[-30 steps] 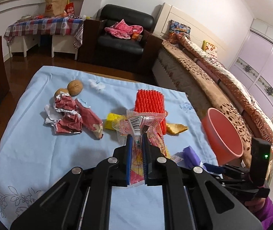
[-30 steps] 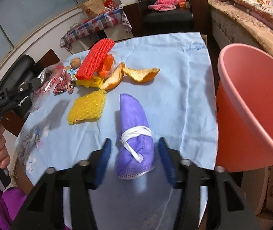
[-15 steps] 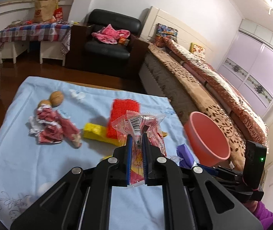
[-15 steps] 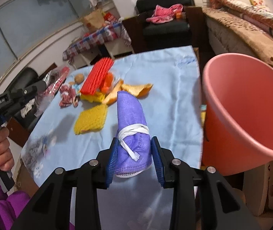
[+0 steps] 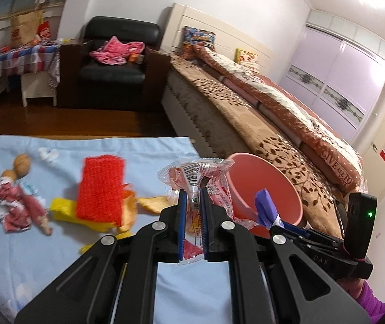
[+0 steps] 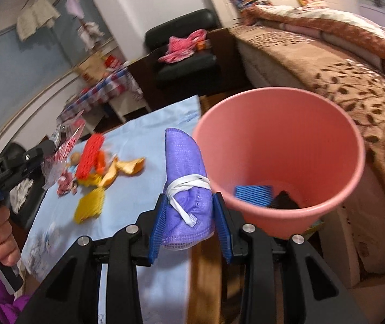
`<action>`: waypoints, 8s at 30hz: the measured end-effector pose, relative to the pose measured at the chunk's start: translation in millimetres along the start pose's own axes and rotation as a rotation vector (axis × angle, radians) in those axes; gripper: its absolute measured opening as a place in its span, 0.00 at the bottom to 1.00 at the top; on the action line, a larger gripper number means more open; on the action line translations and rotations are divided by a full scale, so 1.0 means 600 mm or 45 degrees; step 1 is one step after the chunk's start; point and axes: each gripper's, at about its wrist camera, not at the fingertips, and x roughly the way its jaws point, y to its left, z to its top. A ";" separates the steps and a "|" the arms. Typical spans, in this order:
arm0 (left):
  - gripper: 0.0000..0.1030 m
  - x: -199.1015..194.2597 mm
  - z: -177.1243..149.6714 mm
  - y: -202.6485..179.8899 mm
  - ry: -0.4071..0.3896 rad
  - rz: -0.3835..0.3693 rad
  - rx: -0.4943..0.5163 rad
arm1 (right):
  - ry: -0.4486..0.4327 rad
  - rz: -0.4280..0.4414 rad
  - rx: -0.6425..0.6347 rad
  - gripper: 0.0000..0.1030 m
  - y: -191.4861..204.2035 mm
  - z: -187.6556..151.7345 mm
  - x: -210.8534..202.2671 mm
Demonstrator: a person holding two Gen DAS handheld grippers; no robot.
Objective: Collect trash
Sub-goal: 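Drop the snack wrapper into the bucket with the left tool while the right tool drops the purple mask, then move both tools back to the table and grasp the crumpled red wrapper with the left tool, then grasp the red foam net with the right tool, then carry the red net over the bucket with the right tool while the left carries the wrapper, then open the left tool to drop the red wrapper while the right tool drops the red net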
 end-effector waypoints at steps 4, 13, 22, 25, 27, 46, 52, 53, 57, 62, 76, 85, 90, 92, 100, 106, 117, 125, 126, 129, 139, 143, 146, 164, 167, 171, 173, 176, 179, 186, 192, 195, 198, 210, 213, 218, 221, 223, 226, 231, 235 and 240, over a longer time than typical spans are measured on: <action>0.09 0.026 0.005 -0.033 0.015 -0.041 0.045 | -0.044 -0.047 0.046 0.33 -0.028 0.011 -0.013; 0.09 0.099 0.016 -0.108 0.072 -0.150 0.103 | -0.102 -0.141 0.160 0.33 -0.090 0.028 -0.025; 0.09 0.189 0.013 -0.158 0.174 -0.209 0.115 | -0.102 -0.211 0.214 0.33 -0.123 0.029 -0.020; 0.09 0.213 0.008 -0.172 0.203 -0.212 0.130 | -0.105 -0.225 0.226 0.33 -0.132 0.028 -0.021; 0.09 0.223 0.007 -0.178 0.214 -0.211 0.135 | -0.107 -0.233 0.230 0.34 -0.136 0.029 -0.022; 0.39 0.242 0.003 -0.183 0.249 -0.185 0.128 | -0.107 -0.264 0.233 0.35 -0.143 0.033 -0.010; 0.40 0.230 -0.001 -0.172 0.253 -0.186 0.123 | -0.110 -0.282 0.231 0.42 -0.141 0.034 -0.010; 0.40 0.227 -0.002 -0.169 0.253 -0.185 0.120 | -0.116 -0.281 0.233 0.43 -0.141 0.034 -0.011; 0.40 0.214 -0.001 -0.156 0.246 -0.175 0.104 | -0.122 -0.267 0.224 0.43 -0.133 0.035 -0.016; 0.40 0.193 -0.001 -0.136 0.225 -0.140 0.085 | -0.126 -0.226 0.179 0.43 -0.108 0.036 -0.020; 0.40 0.098 -0.011 -0.037 0.115 0.064 0.045 | -0.086 -0.076 0.026 0.43 0.008 0.029 -0.002; 0.40 0.028 -0.014 0.052 0.039 0.210 -0.060 | -0.048 -0.009 -0.051 0.43 0.071 0.013 0.003; 0.40 -0.014 -0.024 0.107 0.008 0.295 -0.127 | -0.032 0.009 -0.096 0.43 0.101 -0.003 -0.004; 0.40 -0.028 -0.031 0.129 0.001 0.323 -0.153 | -0.027 0.019 -0.107 0.43 0.109 -0.007 -0.007; 0.40 -0.071 -0.071 0.200 0.012 0.415 -0.265 | 0.004 0.046 -0.142 0.43 0.131 -0.017 -0.002; 0.40 -0.082 -0.086 0.219 0.031 0.456 -0.274 | 0.038 0.073 -0.172 0.43 0.142 -0.016 0.011; 0.40 -0.070 -0.081 0.263 0.062 0.571 -0.385 | 0.084 0.154 -0.178 0.43 0.135 -0.020 0.041; 0.40 -0.022 -0.057 0.284 0.084 0.671 -0.389 | 0.131 0.204 -0.220 0.43 0.142 -0.012 0.084; 0.40 -0.016 -0.057 0.290 0.083 0.687 -0.394 | 0.142 0.206 -0.230 0.43 0.145 -0.012 0.090; 0.40 -0.007 -0.057 0.305 0.079 0.705 -0.395 | 0.160 0.206 -0.250 0.43 0.153 -0.013 0.101; 0.22 -0.024 -0.074 0.333 0.044 0.670 -0.434 | 0.147 0.283 -0.276 0.43 0.207 0.018 0.126; 0.21 -0.050 -0.078 0.331 0.001 0.611 -0.461 | 0.179 0.324 -0.283 0.43 0.240 0.032 0.149; 0.21 -0.066 -0.079 0.326 -0.019 0.566 -0.450 | 0.200 0.351 -0.277 0.43 0.264 0.046 0.169; 0.21 -0.106 -0.104 0.280 -0.050 0.472 -0.378 | 0.280 0.300 -0.215 0.11 0.308 0.046 0.247; 0.21 -0.114 -0.107 0.270 -0.056 0.464 -0.364 | 0.240 0.309 -0.210 0.11 0.297 0.043 0.221; 0.21 -0.123 -0.109 0.252 -0.064 0.453 -0.340 | 0.164 0.307 -0.210 0.11 0.278 0.043 0.174; 0.21 -0.127 -0.108 0.242 -0.071 0.444 -0.330 | 0.142 0.309 -0.197 0.11 0.266 0.044 0.154; 0.21 -0.132 -0.103 0.223 -0.082 0.422 -0.305 | 0.094 0.296 -0.174 0.11 0.246 0.041 0.122; 0.21 -0.132 -0.097 0.202 -0.087 0.389 -0.270 | 0.052 0.272 -0.167 0.11 0.229 0.040 0.091; 0.21 -0.117 -0.072 0.142 -0.091 0.265 -0.183 | -0.067 0.185 -0.143 0.11 0.182 0.040 0.018; 0.21 -0.088 -0.052 0.088 -0.069 0.163 -0.121 | -0.144 0.106 -0.054 0.11 0.116 0.045 -0.024; 0.21 -0.070 -0.043 0.062 -0.054 0.117 -0.089 | -0.179 0.044 -0.003 0.11 0.078 0.048 -0.041; 0.21 -0.053 -0.035 0.037 -0.042 0.062 -0.055 | -0.210 -0.025 0.022 0.11 0.048 0.049 -0.052; 0.21 0.033 -0.011 -0.070 0.034 -0.123 0.071 | -0.265 -0.114 0.169 0.11 -0.051 0.050 -0.068; 0.21 0.050 -0.009 -0.102 0.042 -0.156 0.119 | -0.262 -0.134 0.187 0.11 -0.067 0.048 -0.066; 0.21 0.090 -0.007 -0.145 0.073 -0.200 0.173 | -0.254 -0.162 0.200 0.11 -0.087 0.048 -0.062; 0.21 0.111 -0.009 -0.163 0.092 -0.205 0.197 | -0.247 -0.168 0.210 0.11 -0.095 0.047 -0.059; 0.21 0.129 -0.011 -0.173 0.117 -0.210 0.208 | -0.245 -0.171 0.214 0.11 -0.102 0.047 -0.057; 0.21 0.146 -0.014 -0.181 0.147 -0.217 0.214 | -0.236 -0.182 0.223 0.11 -0.110 0.047 -0.053; 0.21 0.171 -0.021 -0.193 0.182 -0.220 0.242 | -0.227 -0.194 0.244 0.11 -0.123 0.047 -0.045; 0.21 0.194 -0.024 -0.196 0.219 -0.218 0.238 | -0.219 -0.214 0.246 0.12 -0.129 0.048 -0.037; 0.22 0.211 -0.025 -0.200 0.231 -0.206 0.241 | -0.216 -0.227 0.240 0.13 -0.133 0.053 -0.027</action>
